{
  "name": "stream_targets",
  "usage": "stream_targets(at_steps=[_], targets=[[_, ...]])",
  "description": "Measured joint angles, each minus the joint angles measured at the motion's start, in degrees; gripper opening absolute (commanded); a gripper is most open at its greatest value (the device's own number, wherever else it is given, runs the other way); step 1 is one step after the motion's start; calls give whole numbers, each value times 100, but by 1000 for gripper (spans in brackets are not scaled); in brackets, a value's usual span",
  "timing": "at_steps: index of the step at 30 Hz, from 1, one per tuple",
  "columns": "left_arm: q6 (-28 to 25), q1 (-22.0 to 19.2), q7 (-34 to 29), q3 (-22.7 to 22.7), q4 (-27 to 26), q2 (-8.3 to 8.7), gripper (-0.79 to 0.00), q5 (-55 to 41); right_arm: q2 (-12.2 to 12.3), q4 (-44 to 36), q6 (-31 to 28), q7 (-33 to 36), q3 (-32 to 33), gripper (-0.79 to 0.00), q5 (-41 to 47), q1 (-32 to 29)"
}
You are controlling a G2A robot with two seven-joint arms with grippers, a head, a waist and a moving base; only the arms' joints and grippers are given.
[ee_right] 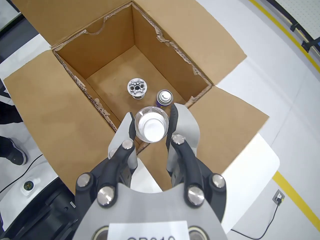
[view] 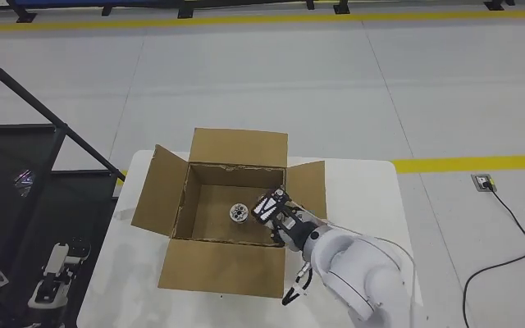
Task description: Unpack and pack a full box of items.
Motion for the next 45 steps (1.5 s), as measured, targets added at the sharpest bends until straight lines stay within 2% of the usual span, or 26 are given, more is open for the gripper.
stream_targets(at_steps=[6,17,18,19,22,24,27,40,45], targets=[[0,0,0,0,0,0,0,0,-157,1030,316,-135,-686,-785,-199,527],[0,0,0,0,0,0,0,0,-415,2694,944,-672,-1299,-785,-542,1008],[0,0,0,0,0,0,0,0,-439,2805,980,-676,-1320,-773,-536,1044],[0,0,0,0,0,0,0,0,-455,2868,999,-673,-1329,-693,-526,1068],[0,0,0,0,0,0,0,0,-492,2982,1021,-652,-1331,-471,-501,1112],[0,0,0,0,0,0,0,0,-507,3004,1005,-631,-1312,-456,-495,1117],[0,0,0,0,0,0,0,0,-516,2979,946,-598,-1273,-486,-507,1093],[0,0,0,0,0,0,0,0,-518,2652,719,-527,-1079,-456,-631,883],[0,0,0,0,0,0,0,0,-506,2187,637,-513,-906,-434,-530,756]])
